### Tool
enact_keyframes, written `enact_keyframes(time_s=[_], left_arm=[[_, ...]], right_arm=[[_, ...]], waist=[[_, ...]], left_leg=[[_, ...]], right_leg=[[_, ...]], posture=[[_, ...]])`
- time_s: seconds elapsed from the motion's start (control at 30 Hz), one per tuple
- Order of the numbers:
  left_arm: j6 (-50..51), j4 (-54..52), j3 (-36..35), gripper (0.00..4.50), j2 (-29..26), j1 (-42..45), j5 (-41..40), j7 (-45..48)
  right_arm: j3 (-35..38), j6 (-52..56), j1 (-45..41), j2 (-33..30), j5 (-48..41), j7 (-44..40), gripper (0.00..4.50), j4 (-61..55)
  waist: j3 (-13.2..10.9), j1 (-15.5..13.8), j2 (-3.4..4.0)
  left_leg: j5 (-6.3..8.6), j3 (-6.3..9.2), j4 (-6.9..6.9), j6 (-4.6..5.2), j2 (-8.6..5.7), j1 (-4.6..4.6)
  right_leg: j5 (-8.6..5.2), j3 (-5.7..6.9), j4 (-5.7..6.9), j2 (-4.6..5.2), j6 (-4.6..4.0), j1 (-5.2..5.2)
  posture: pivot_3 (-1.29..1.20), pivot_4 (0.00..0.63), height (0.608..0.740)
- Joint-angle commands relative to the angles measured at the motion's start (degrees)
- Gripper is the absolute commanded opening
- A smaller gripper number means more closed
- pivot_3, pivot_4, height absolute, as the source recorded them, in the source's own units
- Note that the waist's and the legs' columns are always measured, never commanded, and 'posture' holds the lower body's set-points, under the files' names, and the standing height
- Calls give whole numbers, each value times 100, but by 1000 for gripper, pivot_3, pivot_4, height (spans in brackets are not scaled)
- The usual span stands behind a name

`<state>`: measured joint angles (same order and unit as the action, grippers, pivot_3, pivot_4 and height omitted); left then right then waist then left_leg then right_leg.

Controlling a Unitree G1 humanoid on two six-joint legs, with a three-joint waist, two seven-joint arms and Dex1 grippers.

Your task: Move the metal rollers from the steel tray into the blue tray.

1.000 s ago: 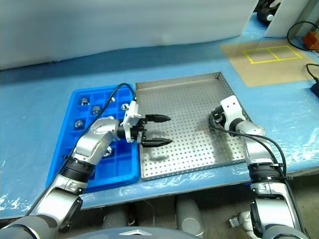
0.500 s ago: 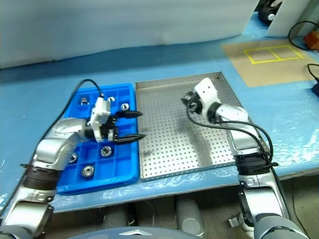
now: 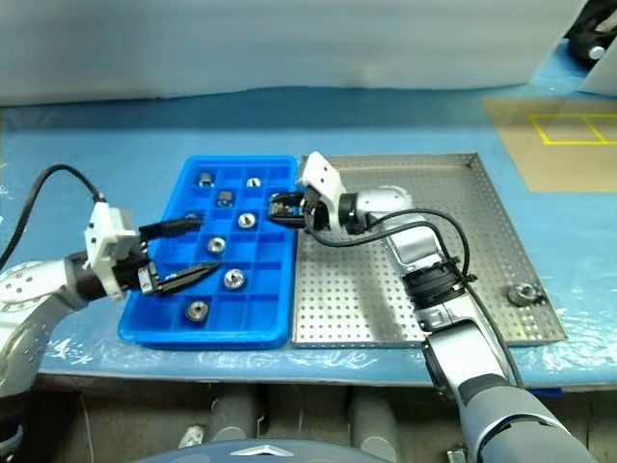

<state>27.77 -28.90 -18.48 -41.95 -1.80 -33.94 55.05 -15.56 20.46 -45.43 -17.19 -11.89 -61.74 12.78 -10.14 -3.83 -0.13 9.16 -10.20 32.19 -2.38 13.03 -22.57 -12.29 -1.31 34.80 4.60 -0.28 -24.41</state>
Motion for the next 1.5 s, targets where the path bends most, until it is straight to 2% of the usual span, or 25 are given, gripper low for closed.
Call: enact_keyframes(time_s=[0.03,0.1,0.17,0.3,0.63,0.83,0.9,1.17,1.3,1.5], left_arm=[[148,-794,-581,4500,-63,-681,-289,-177],[202,-1050,-734,4500,-16,-1048,-372,-291],[270,-1345,-772,4500,93,-1253,-459,-527],[315,-1551,-725,4500,105,-1331,-606,-772],[188,-1247,-243,4500,6,-909,-563,-752],[112,-951,17,4500,-41,-539,-512,-646],[69,-825,126,4500,-63,-394,-481,-579],[-255,248,1056,4500,140,947,-197,-144],[-603,1169,1777,4500,535,1867,100,355],[-1245,2837,2637,4500,1408,3251,509,1323]], right_arm=[[-158,-358,-190,77,-6,-421,1328,247],[-248,-553,-220,142,89,-533,1328,512],[-341,-791,-275,239,229,-577,1328,912],[-329,-1185,-412,314,435,-577,1328,1544],[-255,-1378,-247,61,583,-736,1328,1498],[-198,-1137,-153,-18,586,-616,3311,1265],[-141,-1115,-136,-59,580,-552,3311,1199],[605,-520,66,-486,345,167,3311,422],[974,53,468,-1014,206,354,3311,-447],[1702,1011,1531,-1818,20,878,3311,-2014]], waist=[[0,-57,-1],[0,-116,-1],[4,-313,-7],[4,-392,-6],[4,-375,-7],[5,-335,-8],[5,-326,-8],[6,-307,-8],[8,-242,-7],[10,59,-9]], left_leg=[[0,1,0,-1,3,-7],[-2,6,0,-4,6,-19],[-11,10,1,-19,23,-40],[-27,15,8,-45,55,-55],[-36,16,15,-58,59,-60],[-38,15,28,-62,61,-57],[-39,15,36,-63,62,-57],[-49,15,63,-80,59,-55],[-52,14,67,-84,56,-54],[-51,10,73,-80,51,-52]], right_leg=[[0,1,-1,-3,0,-6],[0,9,1,-4,-1,-15],[-1,26,6,-10,-1,-26],[4,40,17,-34,-10,-38],[1,35,53,-42,-18,-65],[-1,30,77,-44,-22,-69],[-2,29,88,-44,-22,-70],[1,20,103,-42,-22,-64],[2,13,103,-44,-21,-61],[5,-5,100,-47,-18,-60]], posture=[[236,150,740],[271,150,740],[290,150,740],[284,150,740],[219,150,740],[165,150,740],[137,150,740],[-51,150,740],[-172,150,740],[-416,150,740]])
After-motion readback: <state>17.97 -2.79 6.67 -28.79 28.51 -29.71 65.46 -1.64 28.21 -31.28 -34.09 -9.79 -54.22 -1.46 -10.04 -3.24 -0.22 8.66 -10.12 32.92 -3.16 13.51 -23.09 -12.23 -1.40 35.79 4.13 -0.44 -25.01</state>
